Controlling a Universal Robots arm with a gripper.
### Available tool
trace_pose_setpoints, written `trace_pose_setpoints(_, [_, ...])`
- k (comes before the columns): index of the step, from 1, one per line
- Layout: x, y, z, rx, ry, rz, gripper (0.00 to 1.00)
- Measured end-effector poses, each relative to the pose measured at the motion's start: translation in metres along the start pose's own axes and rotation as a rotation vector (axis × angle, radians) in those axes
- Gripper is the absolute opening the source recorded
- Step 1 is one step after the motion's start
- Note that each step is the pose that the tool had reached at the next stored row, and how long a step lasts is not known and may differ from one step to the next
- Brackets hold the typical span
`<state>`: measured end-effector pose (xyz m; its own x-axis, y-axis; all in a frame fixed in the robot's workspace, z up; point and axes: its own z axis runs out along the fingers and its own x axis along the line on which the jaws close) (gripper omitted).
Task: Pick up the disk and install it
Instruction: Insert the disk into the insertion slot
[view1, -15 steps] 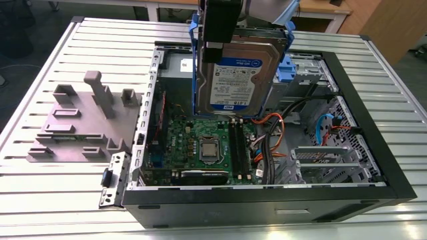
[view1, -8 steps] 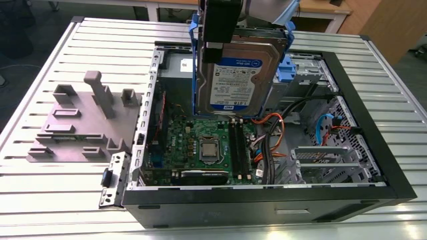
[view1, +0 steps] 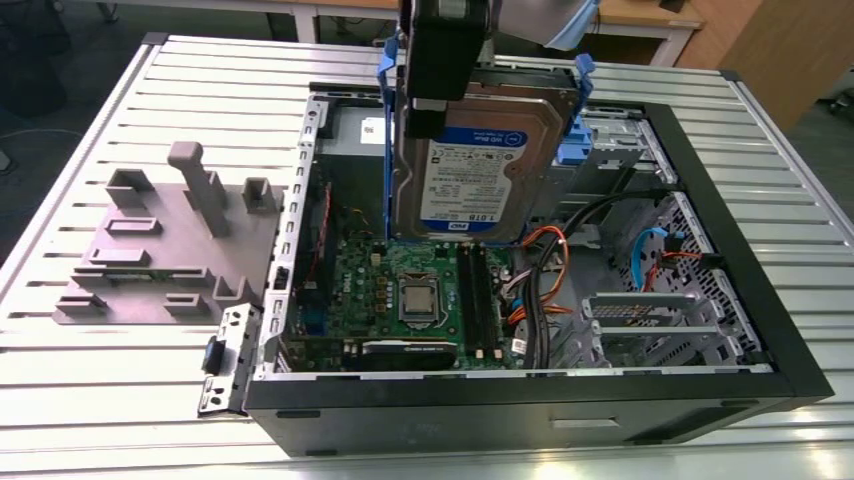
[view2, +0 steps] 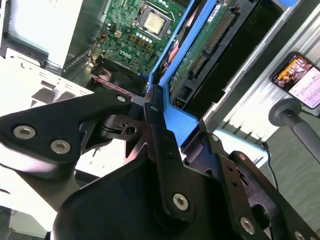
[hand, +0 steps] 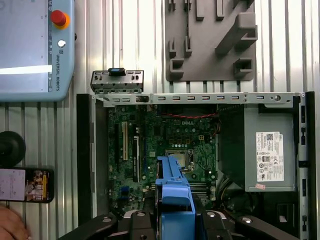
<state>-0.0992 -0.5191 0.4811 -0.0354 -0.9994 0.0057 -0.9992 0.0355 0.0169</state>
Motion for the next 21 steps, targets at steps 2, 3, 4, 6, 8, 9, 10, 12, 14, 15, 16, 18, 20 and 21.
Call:
trace_pose_setpoints(2, [0.0043, -0.0002, 0.0002, -0.0001, 0.0002, 0.0, 0.37])
trace_pose_setpoints(3, [0.0053, -0.0006, 0.0004, -0.0001, 0.0001, 0.0, 0.37])
trace_pose_setpoints(4, [0.0063, -0.0026, 0.0004, -0.0001, 0.0001, 0.0, 0.37])
trace_pose_setpoints(6, [0.007, -0.0111, 0.0003, -0.0001, 0.0001, 0.0, 0.37])
trace_pose_setpoints(8, [0.0075, -0.0204, 0.0002, -0.0002, 0.0002, 0.0, 0.37])
trace_pose_setpoints(9, [0.0077, -0.0246, 0.0003, -0.0002, 0.0001, 0.0, 0.37])
trace_pose_setpoints(10, [0.0079, -0.0284, 0.0004, -0.0002, 0.0, 0.0, 0.37])
trace_pose_setpoints(12, [0.008, -0.0349, 0.0006, -0.0002, 0.0001, 0.0, 0.37])
trace_pose_setpoints(14, [0.0082, -0.041, 0.0009, -0.0001, 0.0, 0.0, 0.37])
trace_pose_setpoints(15, [0.0084, -0.0433, 0.0009, -0.0002, 0.0001, 0.0, 0.37])
trace_pose_setpoints(16, [0.0085, -0.045, 0.0008, -0.0002, 0.0003, 0.0, 0.37])
trace_pose_setpoints(18, [0.0085, -0.0453, 0.0008, -0.0003, 0.0003, 0.0, 0.37])
trace_pose_setpoints(20, [0.0087, -0.0454, 0.001, -0.0002, 0.0003, 0.0, 0.37])
trace_pose_setpoints(21, [0.0088, -0.0454, 0.001, -0.0002, 0.0004, 0.0, 0.37])
